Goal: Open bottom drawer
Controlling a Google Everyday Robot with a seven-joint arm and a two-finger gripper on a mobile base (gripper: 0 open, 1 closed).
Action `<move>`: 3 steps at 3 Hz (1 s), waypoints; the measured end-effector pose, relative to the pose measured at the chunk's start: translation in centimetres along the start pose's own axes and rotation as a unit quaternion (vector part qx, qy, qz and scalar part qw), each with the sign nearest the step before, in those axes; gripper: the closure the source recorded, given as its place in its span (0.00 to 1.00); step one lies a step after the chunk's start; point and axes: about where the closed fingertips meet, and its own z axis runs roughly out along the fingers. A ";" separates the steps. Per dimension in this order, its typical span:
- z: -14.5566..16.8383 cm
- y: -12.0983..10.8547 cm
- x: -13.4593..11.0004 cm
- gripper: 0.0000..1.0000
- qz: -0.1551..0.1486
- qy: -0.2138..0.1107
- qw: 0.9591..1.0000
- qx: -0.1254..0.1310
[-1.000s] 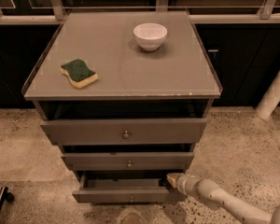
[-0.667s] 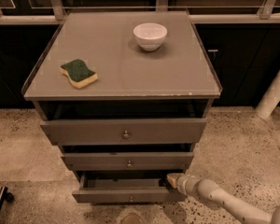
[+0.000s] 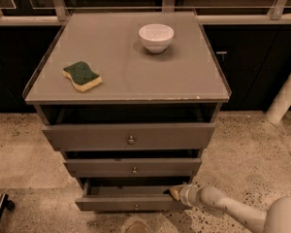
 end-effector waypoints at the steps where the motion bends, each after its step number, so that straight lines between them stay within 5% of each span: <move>1: 0.2 1.1 1.1 1.00 -0.016 0.024 0.999 -0.023; 3: -3.3 3.3 3.0 1.00 -0.019 0.044 0.997 -0.057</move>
Offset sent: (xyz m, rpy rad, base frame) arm -0.0766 -0.0013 0.0070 -0.0319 0.1328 0.1829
